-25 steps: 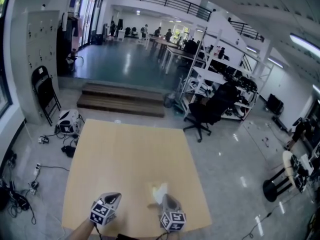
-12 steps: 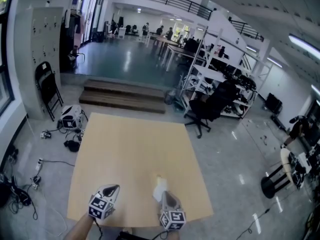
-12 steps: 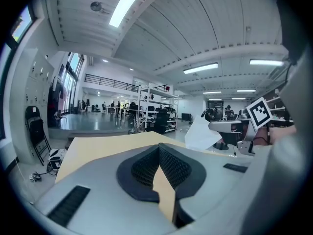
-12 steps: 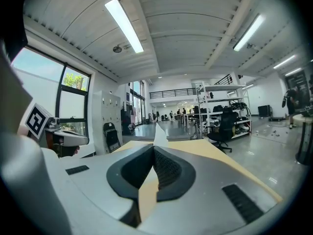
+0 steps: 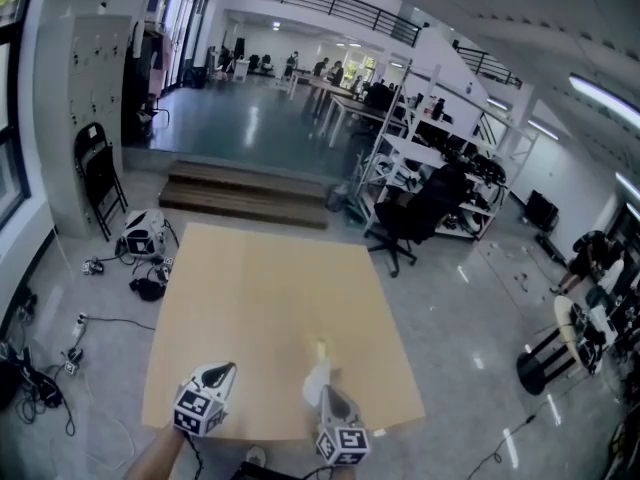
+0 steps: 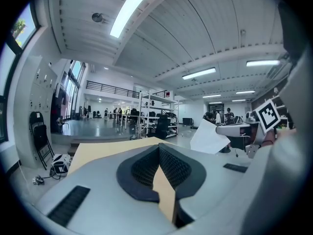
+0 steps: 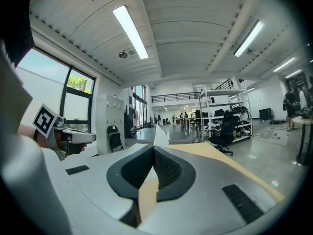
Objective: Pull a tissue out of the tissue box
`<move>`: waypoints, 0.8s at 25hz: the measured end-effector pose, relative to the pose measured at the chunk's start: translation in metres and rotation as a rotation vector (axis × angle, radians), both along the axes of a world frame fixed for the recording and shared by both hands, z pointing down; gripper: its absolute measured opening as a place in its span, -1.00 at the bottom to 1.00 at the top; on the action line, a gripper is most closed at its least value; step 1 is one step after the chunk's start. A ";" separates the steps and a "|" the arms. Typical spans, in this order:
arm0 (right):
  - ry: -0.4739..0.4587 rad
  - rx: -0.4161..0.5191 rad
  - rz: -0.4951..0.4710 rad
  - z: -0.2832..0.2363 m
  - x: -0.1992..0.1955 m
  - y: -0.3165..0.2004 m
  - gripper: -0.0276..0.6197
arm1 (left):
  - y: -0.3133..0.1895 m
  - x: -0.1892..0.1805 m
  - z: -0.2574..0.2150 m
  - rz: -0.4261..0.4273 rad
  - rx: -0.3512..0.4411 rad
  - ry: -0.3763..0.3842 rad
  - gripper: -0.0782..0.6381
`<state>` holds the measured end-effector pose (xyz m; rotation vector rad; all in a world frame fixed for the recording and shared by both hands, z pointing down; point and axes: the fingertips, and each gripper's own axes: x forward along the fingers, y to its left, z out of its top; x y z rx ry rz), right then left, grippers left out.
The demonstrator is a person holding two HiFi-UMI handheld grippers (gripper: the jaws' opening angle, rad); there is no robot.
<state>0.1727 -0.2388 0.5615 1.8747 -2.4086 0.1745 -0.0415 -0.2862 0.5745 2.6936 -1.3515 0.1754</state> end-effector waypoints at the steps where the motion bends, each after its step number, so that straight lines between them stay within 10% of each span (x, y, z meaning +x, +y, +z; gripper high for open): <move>1: -0.001 0.004 0.000 0.000 -0.002 0.005 -0.89 | 0.003 -0.003 0.000 -0.005 0.003 0.000 -0.76; 20: -0.008 0.050 0.000 -0.012 -0.023 0.070 -0.89 | 0.050 -0.024 -0.017 -0.022 0.046 0.019 -0.76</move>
